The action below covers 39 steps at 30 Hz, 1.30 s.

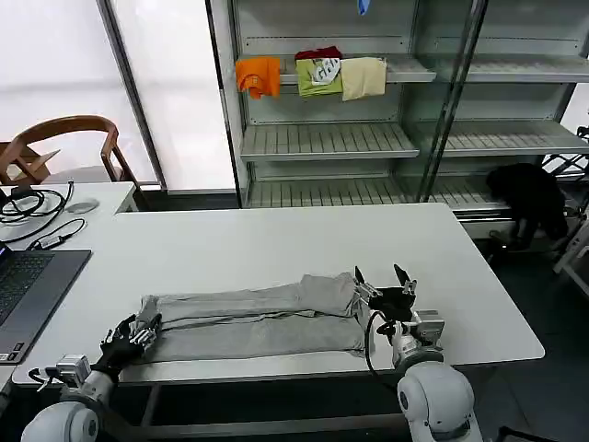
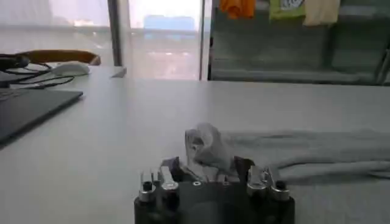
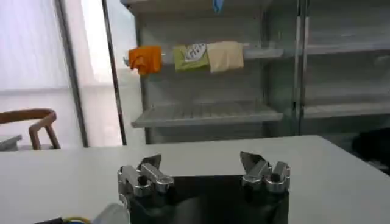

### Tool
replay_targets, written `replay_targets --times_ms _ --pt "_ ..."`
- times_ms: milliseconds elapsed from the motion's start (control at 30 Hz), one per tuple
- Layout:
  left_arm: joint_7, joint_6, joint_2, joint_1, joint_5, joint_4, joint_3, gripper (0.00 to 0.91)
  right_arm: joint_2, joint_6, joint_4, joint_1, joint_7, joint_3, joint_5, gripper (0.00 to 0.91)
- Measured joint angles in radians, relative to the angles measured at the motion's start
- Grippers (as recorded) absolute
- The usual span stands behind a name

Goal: Fold and organize the clothes.

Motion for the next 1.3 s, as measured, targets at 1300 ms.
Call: replay_targets --times_ms 1300 --pt "0.086 0.012 0.294 -0.152 0.165 0.019 -0.25 0.02 0.025 -0.011 -0.03 0.044 0.014 -0.009 0.009 0.907"
